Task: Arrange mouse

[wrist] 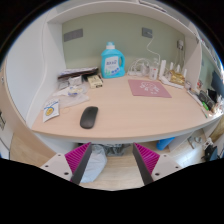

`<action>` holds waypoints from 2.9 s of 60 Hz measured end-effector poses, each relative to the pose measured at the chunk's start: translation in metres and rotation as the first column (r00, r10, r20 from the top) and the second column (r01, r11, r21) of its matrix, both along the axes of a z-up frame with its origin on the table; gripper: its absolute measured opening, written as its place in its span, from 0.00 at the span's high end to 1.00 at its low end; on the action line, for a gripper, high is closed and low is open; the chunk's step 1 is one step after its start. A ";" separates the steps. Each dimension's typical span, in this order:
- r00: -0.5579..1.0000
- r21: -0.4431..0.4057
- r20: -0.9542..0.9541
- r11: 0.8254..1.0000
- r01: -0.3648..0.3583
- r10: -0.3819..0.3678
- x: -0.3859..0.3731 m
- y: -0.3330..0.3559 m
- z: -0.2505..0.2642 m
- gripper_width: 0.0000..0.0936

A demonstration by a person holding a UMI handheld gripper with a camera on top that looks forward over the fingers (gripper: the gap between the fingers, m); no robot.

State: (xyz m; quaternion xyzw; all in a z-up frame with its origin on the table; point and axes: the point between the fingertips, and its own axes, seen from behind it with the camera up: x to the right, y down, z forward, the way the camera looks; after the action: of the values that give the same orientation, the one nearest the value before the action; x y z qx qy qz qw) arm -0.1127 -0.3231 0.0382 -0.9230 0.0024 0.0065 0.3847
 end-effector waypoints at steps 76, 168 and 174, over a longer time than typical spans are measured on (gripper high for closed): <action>0.991 0.475 -0.081 0.878 -0.057 0.108 0.038 0.324 0.208 0.63; 0.987 0.263 0.134 0.964 0.045 -0.083 0.202 0.149 0.164 0.09; 0.988 0.255 0.132 0.966 0.041 -0.076 0.199 0.145 0.164 0.09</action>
State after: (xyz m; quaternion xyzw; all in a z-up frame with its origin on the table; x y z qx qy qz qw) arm 0.0868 -0.1784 0.2019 -0.8645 0.0017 -0.0698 0.4977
